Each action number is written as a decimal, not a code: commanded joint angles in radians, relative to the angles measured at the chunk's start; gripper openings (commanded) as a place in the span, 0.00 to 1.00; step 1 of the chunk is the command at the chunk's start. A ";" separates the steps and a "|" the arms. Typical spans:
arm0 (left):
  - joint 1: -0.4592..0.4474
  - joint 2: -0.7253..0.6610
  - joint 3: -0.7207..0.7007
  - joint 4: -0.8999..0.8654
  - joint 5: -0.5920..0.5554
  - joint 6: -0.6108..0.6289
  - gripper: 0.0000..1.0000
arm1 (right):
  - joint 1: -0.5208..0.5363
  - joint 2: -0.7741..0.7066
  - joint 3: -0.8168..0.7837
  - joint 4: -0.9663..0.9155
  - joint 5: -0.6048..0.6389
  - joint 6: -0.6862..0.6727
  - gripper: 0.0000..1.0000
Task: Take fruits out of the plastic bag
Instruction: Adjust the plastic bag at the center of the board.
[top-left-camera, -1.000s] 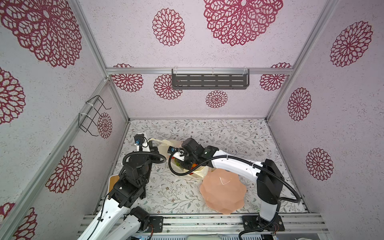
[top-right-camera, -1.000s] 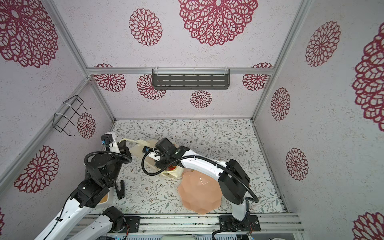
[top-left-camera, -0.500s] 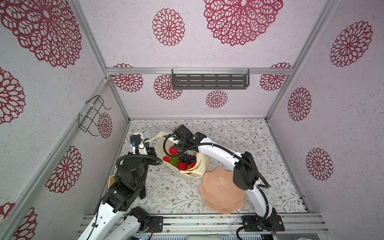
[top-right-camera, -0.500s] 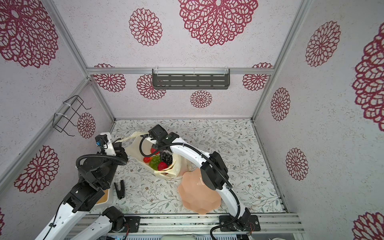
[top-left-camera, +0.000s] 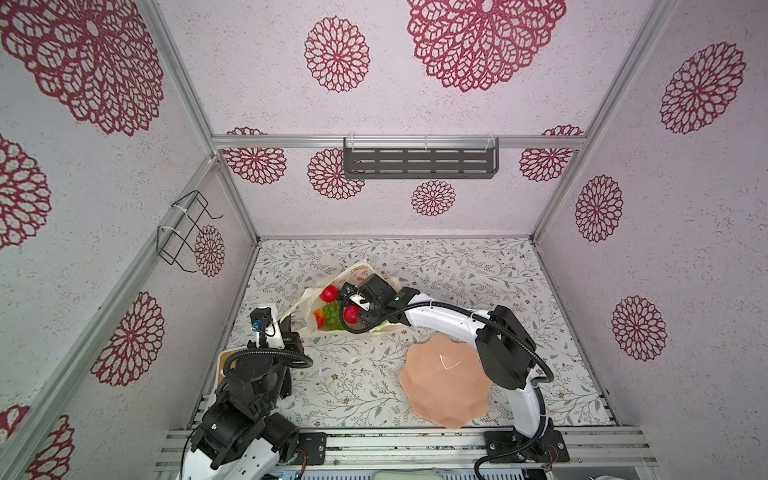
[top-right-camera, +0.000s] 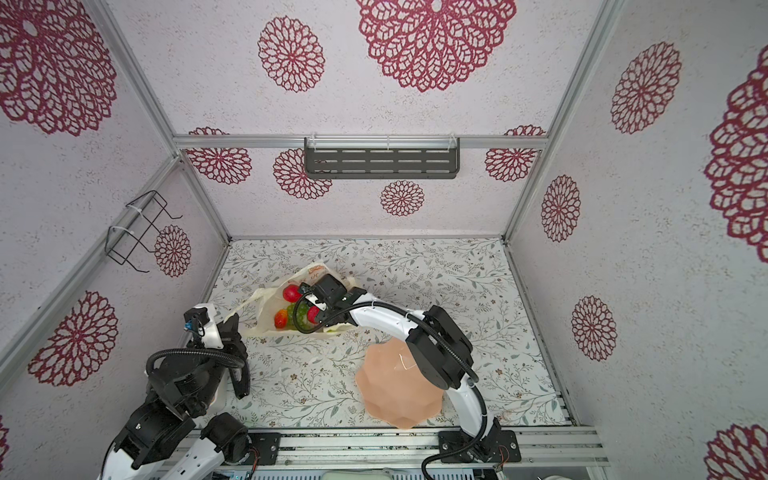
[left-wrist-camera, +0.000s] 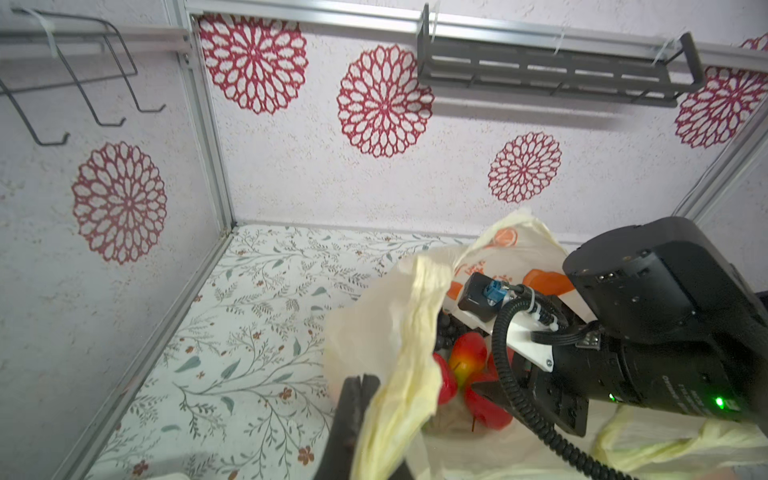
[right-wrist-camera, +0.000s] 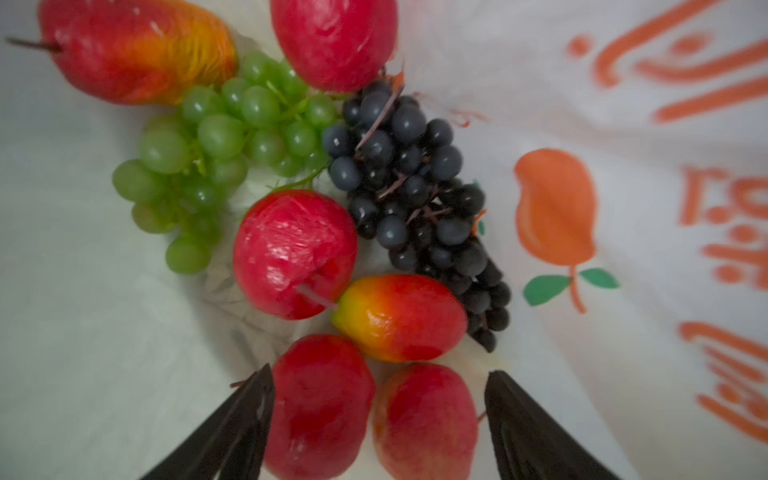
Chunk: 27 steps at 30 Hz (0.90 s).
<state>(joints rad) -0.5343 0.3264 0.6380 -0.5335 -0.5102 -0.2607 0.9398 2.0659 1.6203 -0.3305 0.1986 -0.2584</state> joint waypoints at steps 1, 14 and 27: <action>-0.004 -0.031 -0.009 -0.063 0.049 -0.029 0.00 | 0.013 -0.087 -0.025 0.127 -0.079 0.099 0.82; -0.015 -0.037 -0.024 -0.069 0.039 -0.038 0.00 | 0.133 -0.168 -0.260 0.363 -0.156 -0.032 0.80; -0.025 -0.133 -0.036 -0.096 0.013 -0.039 0.00 | 0.194 -0.164 -0.344 0.361 -0.121 -0.137 0.75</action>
<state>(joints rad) -0.5457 0.2008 0.6044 -0.6109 -0.4961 -0.2932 1.1358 1.9079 1.2293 0.0174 0.0216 -0.3805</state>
